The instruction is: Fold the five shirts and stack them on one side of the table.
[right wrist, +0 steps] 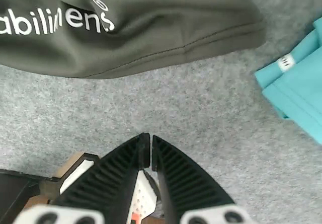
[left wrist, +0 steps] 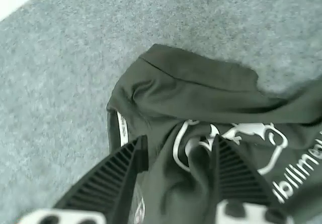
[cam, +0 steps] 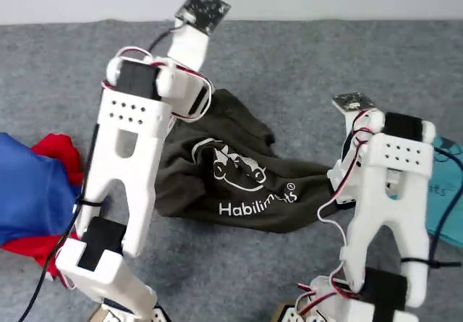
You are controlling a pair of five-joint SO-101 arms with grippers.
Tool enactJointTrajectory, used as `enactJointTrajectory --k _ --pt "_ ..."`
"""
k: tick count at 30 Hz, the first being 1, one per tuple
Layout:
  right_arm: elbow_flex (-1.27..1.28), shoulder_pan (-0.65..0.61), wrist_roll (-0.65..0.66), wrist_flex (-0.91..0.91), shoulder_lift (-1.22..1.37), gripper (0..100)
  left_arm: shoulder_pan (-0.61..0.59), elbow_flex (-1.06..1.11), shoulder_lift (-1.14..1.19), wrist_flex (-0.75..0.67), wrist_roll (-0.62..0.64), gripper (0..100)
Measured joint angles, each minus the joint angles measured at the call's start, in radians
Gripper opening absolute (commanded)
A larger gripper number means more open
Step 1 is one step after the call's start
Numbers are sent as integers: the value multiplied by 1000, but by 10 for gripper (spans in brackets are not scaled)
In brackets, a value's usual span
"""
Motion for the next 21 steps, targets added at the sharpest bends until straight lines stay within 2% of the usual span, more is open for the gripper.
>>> enactJointTrajectory --k 3,6,13,21 --pt "0 0 -8 0 17 16 0 46 26 -98 0 214" --pt "0 -9 -11 0 25 16 -3 48 115 -133 -20 214" --pt "0 -8 -12 0 26 16 5 -14 391 -141 -77 214" --pt "0 -8 -12 0 26 16 5 -189 652 -114 -91 203"
